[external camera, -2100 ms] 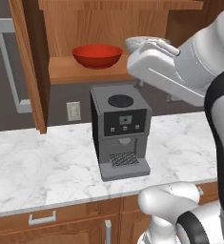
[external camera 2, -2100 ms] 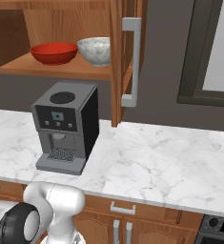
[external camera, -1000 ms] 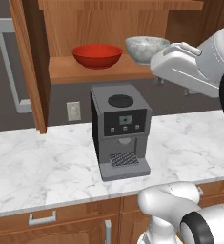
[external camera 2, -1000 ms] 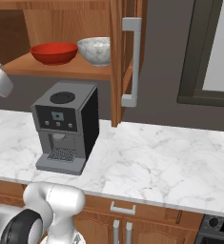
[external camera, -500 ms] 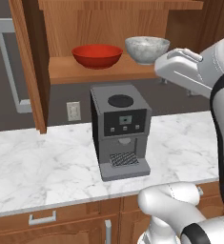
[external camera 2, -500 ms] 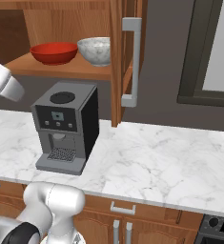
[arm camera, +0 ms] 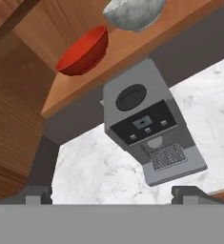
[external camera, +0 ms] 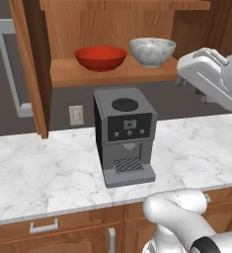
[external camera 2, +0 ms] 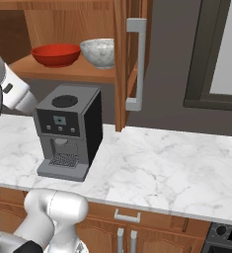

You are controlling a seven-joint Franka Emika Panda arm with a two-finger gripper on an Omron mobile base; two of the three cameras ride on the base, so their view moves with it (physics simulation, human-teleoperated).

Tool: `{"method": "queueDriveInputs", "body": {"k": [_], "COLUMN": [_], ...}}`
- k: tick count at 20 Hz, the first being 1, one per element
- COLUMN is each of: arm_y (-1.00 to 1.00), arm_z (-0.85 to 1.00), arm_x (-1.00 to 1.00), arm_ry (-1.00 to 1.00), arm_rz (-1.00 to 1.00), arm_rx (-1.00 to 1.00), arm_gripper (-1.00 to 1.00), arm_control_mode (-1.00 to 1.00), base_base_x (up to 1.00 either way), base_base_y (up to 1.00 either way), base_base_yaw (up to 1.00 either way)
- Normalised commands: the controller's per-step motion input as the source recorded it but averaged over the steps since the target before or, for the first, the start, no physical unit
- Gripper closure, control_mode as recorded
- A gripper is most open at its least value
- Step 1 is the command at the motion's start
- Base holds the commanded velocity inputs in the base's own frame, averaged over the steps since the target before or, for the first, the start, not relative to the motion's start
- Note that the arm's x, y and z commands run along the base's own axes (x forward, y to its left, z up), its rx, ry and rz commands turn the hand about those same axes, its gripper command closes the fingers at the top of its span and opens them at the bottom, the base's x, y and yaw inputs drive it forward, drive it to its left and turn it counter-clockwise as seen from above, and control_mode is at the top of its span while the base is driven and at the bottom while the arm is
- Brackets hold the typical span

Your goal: Move the bowls from the cabinet to the plates on the dining table.

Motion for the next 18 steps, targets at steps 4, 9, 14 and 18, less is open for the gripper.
{"method": "queueDriveInputs", "body": {"k": [4,9,14,18], "arm_y": [-0.03,0.19,0.18,0.02], "arm_z": [-0.01,0.00,0.00,-0.01], "arm_x": [0.06,0.19,0.25,0.30], "arm_ry": [0.00,-0.02,-0.02,0.00], "arm_rz": [-0.08,-0.13,-0.15,-0.11], "arm_rx": [0.08,0.01,-0.01,0.04], "arm_gripper": [-1.00,-1.00,-1.00,-1.00], "arm_control_mode": [-1.00,-1.00,-1.00,-1.00], "base_base_x": [0.00,0.00,0.00,0.00], "base_base_y": [0.00,0.00,0.00,0.00], "base_base_yaw": [0.00,0.00,0.00,0.00]}}
